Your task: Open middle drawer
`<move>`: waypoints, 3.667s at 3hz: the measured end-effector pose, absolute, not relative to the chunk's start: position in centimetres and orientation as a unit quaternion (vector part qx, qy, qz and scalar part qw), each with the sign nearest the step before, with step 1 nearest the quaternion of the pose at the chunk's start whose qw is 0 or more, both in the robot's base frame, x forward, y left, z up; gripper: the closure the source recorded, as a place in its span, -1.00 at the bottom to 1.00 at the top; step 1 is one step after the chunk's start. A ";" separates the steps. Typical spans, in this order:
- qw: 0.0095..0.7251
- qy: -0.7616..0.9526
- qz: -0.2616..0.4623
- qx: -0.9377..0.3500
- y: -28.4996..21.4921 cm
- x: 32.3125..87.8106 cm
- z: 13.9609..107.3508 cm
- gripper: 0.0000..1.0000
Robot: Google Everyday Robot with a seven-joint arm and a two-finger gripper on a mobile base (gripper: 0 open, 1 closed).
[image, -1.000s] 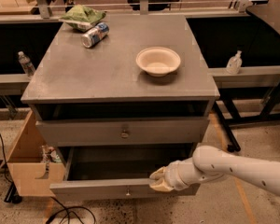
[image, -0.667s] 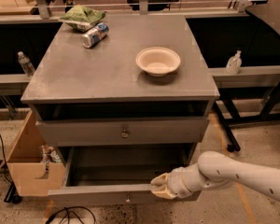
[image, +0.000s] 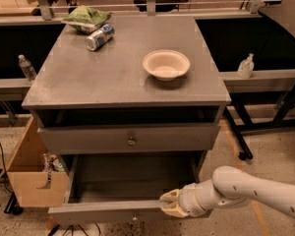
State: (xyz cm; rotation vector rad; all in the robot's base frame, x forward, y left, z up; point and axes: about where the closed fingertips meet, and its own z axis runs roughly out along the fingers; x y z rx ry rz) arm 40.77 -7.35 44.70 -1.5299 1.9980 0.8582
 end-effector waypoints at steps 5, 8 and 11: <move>0.226 0.735 0.337 -0.543 -7.5 38.3 44.6 0.67; 0.226 0.735 0.338 -0.543 -7.5 38.3 44.6 -0.72; 0.243 0.717 0.335 -0.562 -7.3 39.1 46.6 -1.00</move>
Offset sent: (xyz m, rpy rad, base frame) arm -0.1184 -0.0221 -0.0154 0.1136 0.2419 -0.0377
